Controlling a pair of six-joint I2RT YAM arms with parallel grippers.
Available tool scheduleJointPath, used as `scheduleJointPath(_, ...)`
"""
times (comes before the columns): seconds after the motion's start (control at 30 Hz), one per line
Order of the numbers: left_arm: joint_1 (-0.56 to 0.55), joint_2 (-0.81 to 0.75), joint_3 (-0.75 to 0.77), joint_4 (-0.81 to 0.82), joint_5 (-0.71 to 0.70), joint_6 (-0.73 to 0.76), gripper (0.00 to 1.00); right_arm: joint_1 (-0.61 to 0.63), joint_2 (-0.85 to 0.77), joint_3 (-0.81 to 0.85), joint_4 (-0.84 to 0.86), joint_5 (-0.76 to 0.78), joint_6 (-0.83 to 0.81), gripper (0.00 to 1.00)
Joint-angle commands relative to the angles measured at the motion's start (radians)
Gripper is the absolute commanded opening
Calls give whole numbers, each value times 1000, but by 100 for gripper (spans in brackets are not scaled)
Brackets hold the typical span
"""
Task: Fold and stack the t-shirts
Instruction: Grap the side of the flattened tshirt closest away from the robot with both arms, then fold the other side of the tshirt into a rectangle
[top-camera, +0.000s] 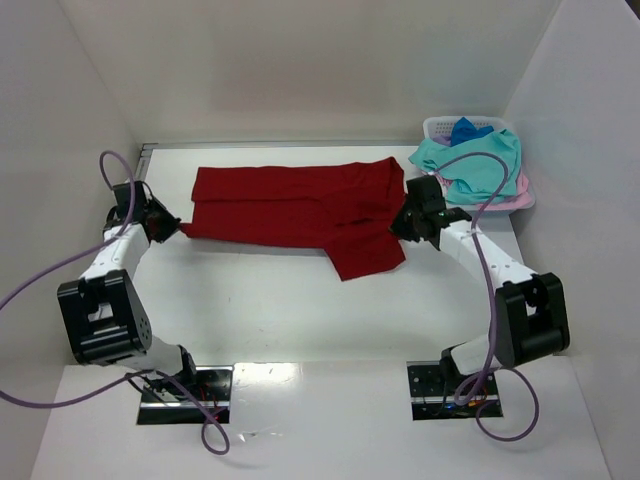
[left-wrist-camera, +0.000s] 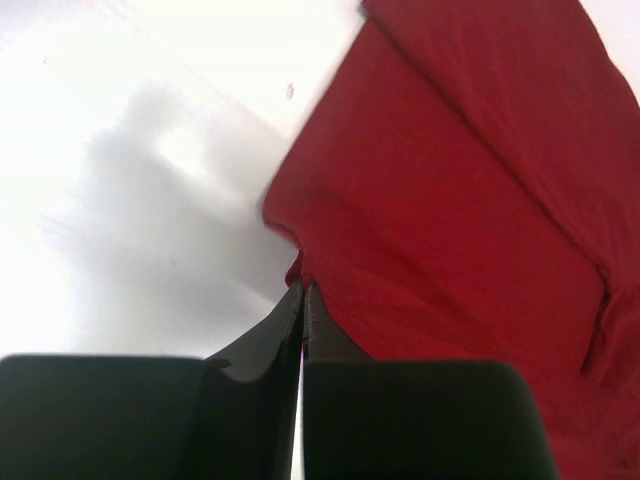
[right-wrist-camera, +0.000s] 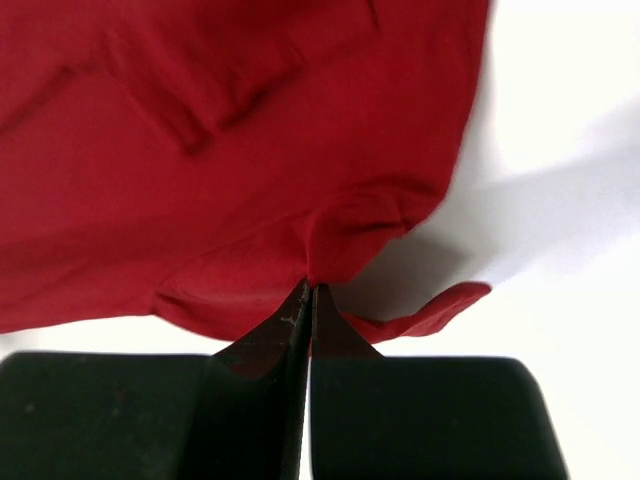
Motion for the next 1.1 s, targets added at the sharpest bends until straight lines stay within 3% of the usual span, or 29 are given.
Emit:
scheduleJointPath(0.0, 6, 70, 82, 29, 23, 24, 0, -19, 48, 111, 47, -7, -6, 0)
scheduleJointPath(0.5, -13, 381, 312, 101, 100, 52, 0, -81, 333, 350, 86, -7, -15, 0)
scheduleJointPath(1.07, -42, 535, 476, 119, 69, 61, 0, -124, 546, 551, 86, -27, -54, 0)
